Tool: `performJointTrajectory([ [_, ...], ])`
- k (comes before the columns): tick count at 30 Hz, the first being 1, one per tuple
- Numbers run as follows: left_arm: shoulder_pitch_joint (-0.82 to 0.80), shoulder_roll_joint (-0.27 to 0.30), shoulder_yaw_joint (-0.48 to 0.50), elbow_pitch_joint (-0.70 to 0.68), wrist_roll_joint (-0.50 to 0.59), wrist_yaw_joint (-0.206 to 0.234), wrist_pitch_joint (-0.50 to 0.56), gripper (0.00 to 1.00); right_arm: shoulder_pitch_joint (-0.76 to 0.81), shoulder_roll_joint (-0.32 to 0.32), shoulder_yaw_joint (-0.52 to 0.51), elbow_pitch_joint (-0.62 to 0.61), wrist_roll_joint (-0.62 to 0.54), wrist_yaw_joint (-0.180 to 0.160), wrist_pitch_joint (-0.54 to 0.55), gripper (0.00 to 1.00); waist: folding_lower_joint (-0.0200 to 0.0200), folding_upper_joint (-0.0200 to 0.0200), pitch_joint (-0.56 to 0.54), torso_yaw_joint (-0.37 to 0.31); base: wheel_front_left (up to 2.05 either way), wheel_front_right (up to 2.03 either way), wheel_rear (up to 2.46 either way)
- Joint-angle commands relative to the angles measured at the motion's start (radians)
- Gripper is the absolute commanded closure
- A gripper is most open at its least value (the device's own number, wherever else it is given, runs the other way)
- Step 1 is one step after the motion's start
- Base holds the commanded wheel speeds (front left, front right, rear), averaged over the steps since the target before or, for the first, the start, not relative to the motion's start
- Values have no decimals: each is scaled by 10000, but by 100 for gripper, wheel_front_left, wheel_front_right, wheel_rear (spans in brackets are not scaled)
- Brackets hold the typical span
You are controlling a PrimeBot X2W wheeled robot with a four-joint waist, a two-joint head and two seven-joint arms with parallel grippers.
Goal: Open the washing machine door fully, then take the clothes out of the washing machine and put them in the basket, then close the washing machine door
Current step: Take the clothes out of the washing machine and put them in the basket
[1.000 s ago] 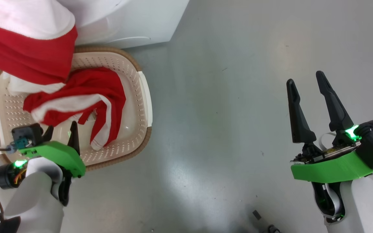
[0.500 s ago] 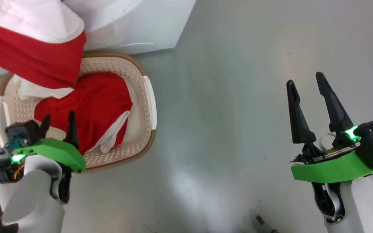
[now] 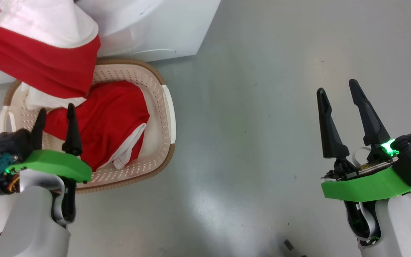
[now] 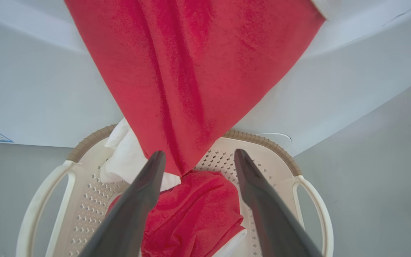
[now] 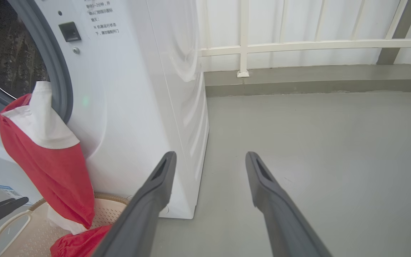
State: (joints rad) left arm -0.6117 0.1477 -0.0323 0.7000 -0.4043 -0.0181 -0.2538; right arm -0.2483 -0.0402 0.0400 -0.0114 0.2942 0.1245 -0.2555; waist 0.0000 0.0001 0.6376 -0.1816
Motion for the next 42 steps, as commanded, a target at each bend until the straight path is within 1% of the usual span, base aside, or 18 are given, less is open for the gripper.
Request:
performJointTrajectory([
  [1,393,283,301,-326,75,46,-80,0,229,-100,128,-226,116,62,-63,0,0,-1,-8,5,0,0,0],
  [9,1245,127,410,-2300,179,205,-80,0,274,-100,60,-228,102,62,-63,0,0,-1,-82,111,0,0,0],
  [14,1706,157,461,-3412,147,314,-51,0,256,-100,83,-228,106,62,-63,0,0,-1,-127,178,0,0,0],
  [23,2657,301,383,-5505,458,788,182,0,283,-100,23,-236,99,62,-63,0,0,-1,-194,204,0,0,0],
  [29,3334,279,202,-7147,731,1209,610,0,290,-100,-15,-250,84,62,-63,0,0,-1,-220,276,0,0,0],
  [37,3774,409,232,-8315,838,1491,998,0,281,-100,-66,-276,73,62,-63,0,0,-1,-232,338,0,0,0],
  [42,3895,398,195,-8678,850,1583,1112,0,297,-100,-72,-279,74,62,-63,0,0,-1,-260,355,0,0,0],
])
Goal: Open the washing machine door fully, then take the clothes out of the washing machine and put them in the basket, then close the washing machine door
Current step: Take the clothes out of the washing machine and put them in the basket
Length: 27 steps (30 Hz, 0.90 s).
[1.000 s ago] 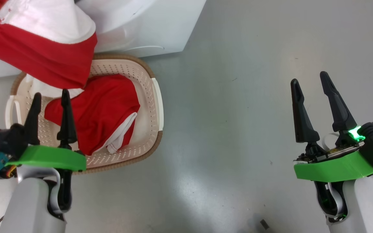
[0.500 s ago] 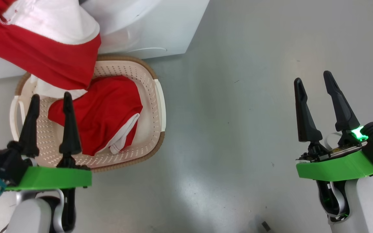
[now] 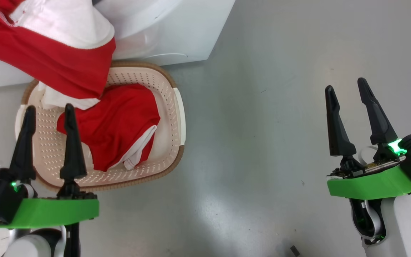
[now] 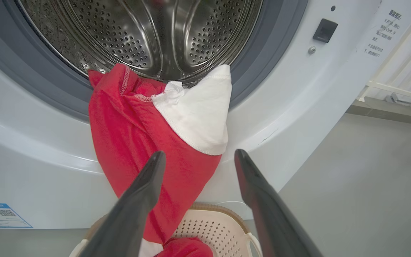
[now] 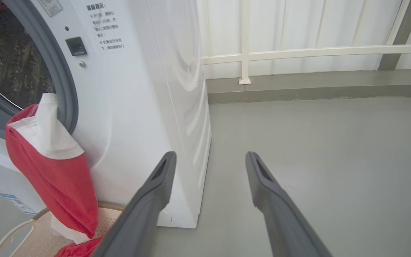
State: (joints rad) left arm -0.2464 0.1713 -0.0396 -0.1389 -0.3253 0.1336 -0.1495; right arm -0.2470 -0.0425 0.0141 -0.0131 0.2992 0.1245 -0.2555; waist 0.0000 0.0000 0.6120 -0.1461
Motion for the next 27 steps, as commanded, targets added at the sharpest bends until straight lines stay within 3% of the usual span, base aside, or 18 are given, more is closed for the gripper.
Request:
performJointTrajectory([
  [1,274,160,260,-355,65,89,95,0,290,-77,194,-265,30,62,-63,0,0,0,-6,-2,0,0,0],
  [27,176,51,412,-53,-645,102,101,0,326,-77,290,-263,44,62,-63,0,0,0,-19,-74,0,0,0],
])
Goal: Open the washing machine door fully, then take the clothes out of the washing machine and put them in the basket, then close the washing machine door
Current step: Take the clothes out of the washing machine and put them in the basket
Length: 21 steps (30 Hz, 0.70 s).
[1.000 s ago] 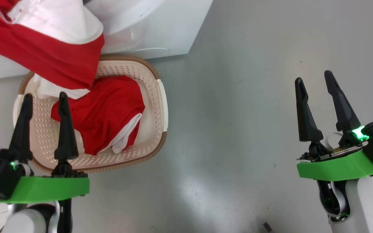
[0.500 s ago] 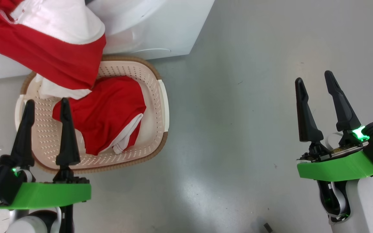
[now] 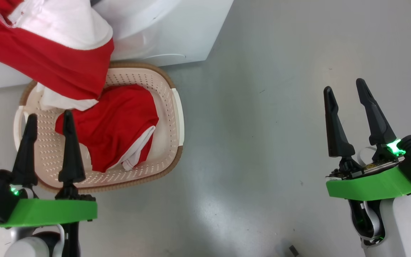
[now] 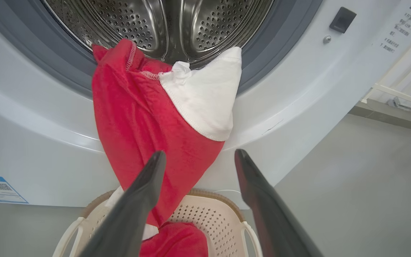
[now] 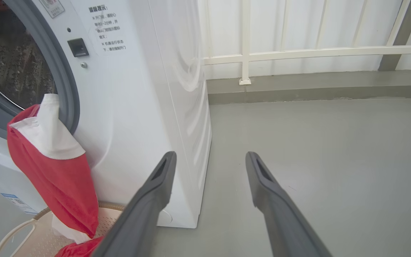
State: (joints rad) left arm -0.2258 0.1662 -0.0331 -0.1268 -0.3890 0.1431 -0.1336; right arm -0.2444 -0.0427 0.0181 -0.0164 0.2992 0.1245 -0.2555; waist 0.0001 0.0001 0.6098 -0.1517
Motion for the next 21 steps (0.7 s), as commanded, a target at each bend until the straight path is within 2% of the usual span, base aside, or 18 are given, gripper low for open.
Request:
performJointTrajectory([
  [1,-94,121,380,-93,-28,13,-66,0,285,-75,278,-219,51,62,-63,0,-1,-1,9,-49,0,0,0],
  [21,-2083,515,520,1774,186,221,-368,0,99,-75,573,-117,190,62,-63,0,-1,-1,154,-419,0,0,0],
])
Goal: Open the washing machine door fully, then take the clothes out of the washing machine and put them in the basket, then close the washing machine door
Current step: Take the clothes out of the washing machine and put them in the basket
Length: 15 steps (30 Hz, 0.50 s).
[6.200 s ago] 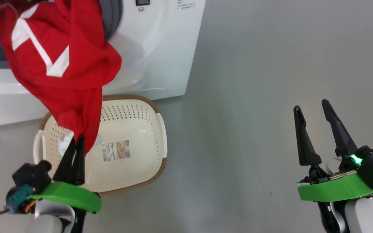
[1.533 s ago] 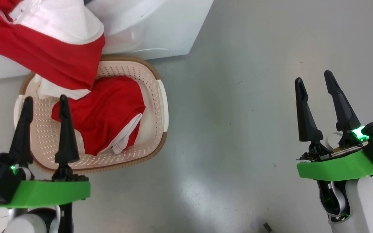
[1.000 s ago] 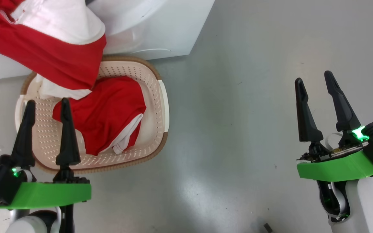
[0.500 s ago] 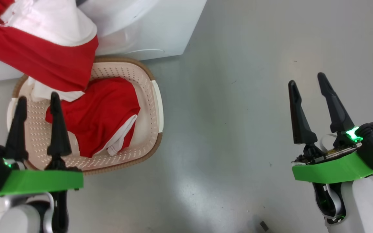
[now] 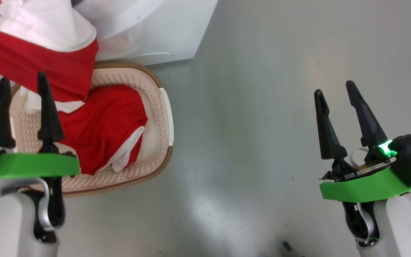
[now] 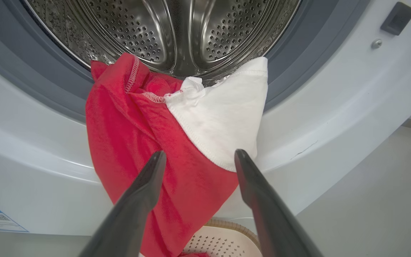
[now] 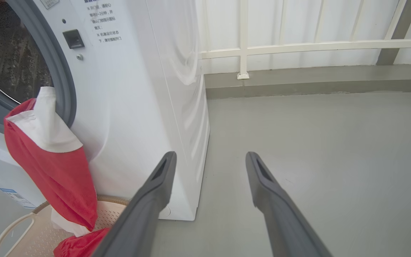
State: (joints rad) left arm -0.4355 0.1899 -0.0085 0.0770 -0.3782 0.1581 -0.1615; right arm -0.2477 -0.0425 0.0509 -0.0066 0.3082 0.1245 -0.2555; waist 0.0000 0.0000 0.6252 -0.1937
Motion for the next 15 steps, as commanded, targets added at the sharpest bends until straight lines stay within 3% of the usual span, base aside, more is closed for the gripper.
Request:
performJointTrajectory([
  [1,-117,287,274,-141,76,73,-102,0,125,-77,258,-215,107,62,-63,0,0,0,10,-9,0,0,0],
  [15,-1864,811,548,1804,-139,-89,-249,0,56,-77,335,-219,155,62,-63,0,0,0,151,-158,0,0,0],
])
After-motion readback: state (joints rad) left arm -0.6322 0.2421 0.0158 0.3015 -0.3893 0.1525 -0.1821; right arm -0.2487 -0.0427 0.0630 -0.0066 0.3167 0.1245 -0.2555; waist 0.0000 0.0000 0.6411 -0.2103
